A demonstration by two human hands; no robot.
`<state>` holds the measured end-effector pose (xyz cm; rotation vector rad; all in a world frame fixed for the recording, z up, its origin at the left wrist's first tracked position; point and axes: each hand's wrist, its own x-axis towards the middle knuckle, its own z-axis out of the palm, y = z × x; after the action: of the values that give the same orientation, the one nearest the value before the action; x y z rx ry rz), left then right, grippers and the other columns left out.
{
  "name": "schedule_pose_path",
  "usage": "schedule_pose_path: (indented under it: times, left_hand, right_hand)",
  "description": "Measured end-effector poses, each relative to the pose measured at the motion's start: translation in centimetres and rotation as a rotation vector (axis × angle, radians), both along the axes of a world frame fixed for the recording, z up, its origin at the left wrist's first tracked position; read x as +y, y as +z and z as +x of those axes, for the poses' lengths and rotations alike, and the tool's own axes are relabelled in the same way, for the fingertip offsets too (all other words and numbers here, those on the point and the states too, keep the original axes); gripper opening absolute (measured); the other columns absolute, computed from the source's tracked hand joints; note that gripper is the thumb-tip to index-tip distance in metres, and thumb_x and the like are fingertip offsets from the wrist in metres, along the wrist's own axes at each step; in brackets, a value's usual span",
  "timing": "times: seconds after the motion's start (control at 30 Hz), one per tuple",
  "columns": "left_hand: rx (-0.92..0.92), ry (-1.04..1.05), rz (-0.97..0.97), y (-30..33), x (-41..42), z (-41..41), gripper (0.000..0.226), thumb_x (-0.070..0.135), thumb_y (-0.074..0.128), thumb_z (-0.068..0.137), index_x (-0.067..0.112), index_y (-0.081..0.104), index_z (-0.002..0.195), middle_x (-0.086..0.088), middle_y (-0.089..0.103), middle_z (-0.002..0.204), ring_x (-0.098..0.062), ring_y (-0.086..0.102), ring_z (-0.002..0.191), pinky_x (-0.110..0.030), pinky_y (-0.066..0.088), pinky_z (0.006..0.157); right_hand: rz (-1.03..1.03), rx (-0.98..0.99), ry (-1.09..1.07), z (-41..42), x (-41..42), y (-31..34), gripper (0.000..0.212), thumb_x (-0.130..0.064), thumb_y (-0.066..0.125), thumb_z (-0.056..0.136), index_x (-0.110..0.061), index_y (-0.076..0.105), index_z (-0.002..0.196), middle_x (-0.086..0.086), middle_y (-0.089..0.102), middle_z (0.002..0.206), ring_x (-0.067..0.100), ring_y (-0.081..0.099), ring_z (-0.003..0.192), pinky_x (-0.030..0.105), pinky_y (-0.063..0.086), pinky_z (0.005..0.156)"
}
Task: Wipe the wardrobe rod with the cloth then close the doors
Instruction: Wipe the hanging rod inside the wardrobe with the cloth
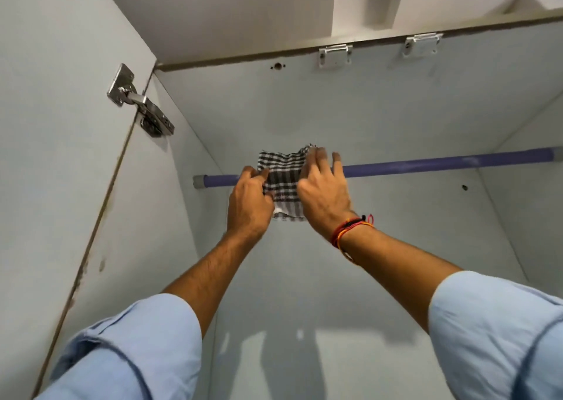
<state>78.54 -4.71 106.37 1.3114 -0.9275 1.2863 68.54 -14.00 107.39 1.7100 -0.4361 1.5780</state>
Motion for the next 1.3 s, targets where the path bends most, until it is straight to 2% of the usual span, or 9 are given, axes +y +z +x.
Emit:
schedule_pose_path:
  times: [0.1,0.17,0.27,0.43,0.53,0.63,0.77,1.1,1.3]
  left_hand:
    - [-0.040,0.030,-0.002,0.2,0.1,0.1,0.033,0.002,0.067,0.086,0.007,0.066,0.119,-0.006,0.060,0.120,-0.026,0.066,0.101,-0.030,0.054,0.086]
    - [-0.057,0.057,0.013,0.3,0.3,0.3,0.023,0.003,0.064,0.087,0.008,0.067,0.110,-0.009,0.063,0.114,-0.027,0.066,0.096,-0.028,0.052,0.080]
    - [-0.096,0.128,0.074,0.3,0.6,0.8,0.020,0.006,0.056,0.093,0.007,0.066,0.111,-0.012,0.065,0.110,-0.027,0.064,0.098,-0.036,0.057,0.086]
    - [-0.221,0.411,0.036,0.3,1.1,3.1,0.030,0.022,0.048,0.099,0.011,0.067,0.118,-0.010,0.058,0.125,-0.026,0.052,0.112,-0.042,0.048,0.097]
    - [-0.129,0.402,0.193,0.5,0.8,4.8,0.057,0.040,0.032,0.104,0.016,0.027,0.154,-0.008,0.033,0.160,-0.027,0.029,0.148,-0.046,0.020,0.122]
    - [-0.102,0.449,0.305,0.4,0.4,6.6,0.076,0.062,0.019,0.097,0.022,-0.002,0.158,0.003,0.002,0.168,-0.019,0.000,0.156,-0.045,-0.002,0.125]
    - [-0.139,0.506,0.280,0.4,0.1,6.9,0.085,0.069,0.013,0.089,0.022,-0.008,0.157,0.004,-0.005,0.168,-0.020,-0.004,0.155,-0.047,-0.003,0.125]
    - [-0.151,0.533,0.408,0.7,1.3,6.6,0.076,0.048,0.028,0.099,0.021,-0.013,0.156,0.001,-0.012,0.168,-0.020,-0.011,0.155,-0.049,-0.002,0.126]
    - [-0.136,0.503,0.348,0.6,0.9,6.9,0.079,0.038,0.038,0.098,0.018,-0.012,0.156,0.000,-0.008,0.168,-0.022,-0.006,0.155,-0.051,-0.001,0.124]
  right_hand:
    - [-0.056,0.080,0.031,2.4,-0.2,0.6,0.063,-0.030,0.051,0.099,0.004,0.032,0.149,0.028,0.000,0.165,0.043,-0.006,0.154,0.054,0.000,0.127]
    - [-0.071,0.161,0.108,3.6,-0.1,1.0,0.076,-0.042,0.048,0.099,0.001,0.018,0.155,0.022,-0.004,0.166,0.036,-0.008,0.155,0.046,-0.002,0.128]
    - [-0.058,0.207,0.211,4.8,-0.3,1.2,0.073,-0.036,0.042,0.102,0.000,0.010,0.157,0.018,0.002,0.168,0.029,-0.001,0.156,0.039,-0.001,0.129]
    - [-0.141,0.189,0.248,4.7,-1.7,1.3,0.066,-0.029,0.045,0.103,-0.005,0.016,0.157,0.015,0.021,0.165,0.029,0.015,0.155,0.039,0.003,0.128]
    - [-0.162,0.164,0.241,3.1,-3.7,1.3,0.069,-0.020,0.052,0.099,-0.005,0.018,0.157,0.016,0.026,0.163,0.031,0.021,0.153,0.039,0.004,0.127]
    - [-0.157,0.090,0.207,0.0,-7.0,1.2,0.062,-0.009,0.044,0.097,-0.002,0.024,0.155,0.019,0.034,0.160,0.035,0.029,0.150,0.045,0.014,0.128]
    - [-0.150,0.029,0.127,-2.0,-9.7,0.8,0.066,-0.016,0.050,0.096,0.000,0.024,0.154,0.021,0.034,0.159,0.036,0.029,0.149,0.047,0.017,0.127]
    - [-0.222,0.104,0.174,6.2,-2.5,1.3,0.060,-0.030,0.041,0.103,-0.005,0.025,0.155,0.017,0.033,0.160,0.033,0.027,0.151,0.048,0.017,0.127]
    - [-0.213,0.009,0.140,0.3,-8.5,1.6,0.061,-0.019,0.048,0.097,-0.006,0.029,0.154,0.014,0.042,0.155,0.032,0.040,0.143,0.042,0.017,0.126]
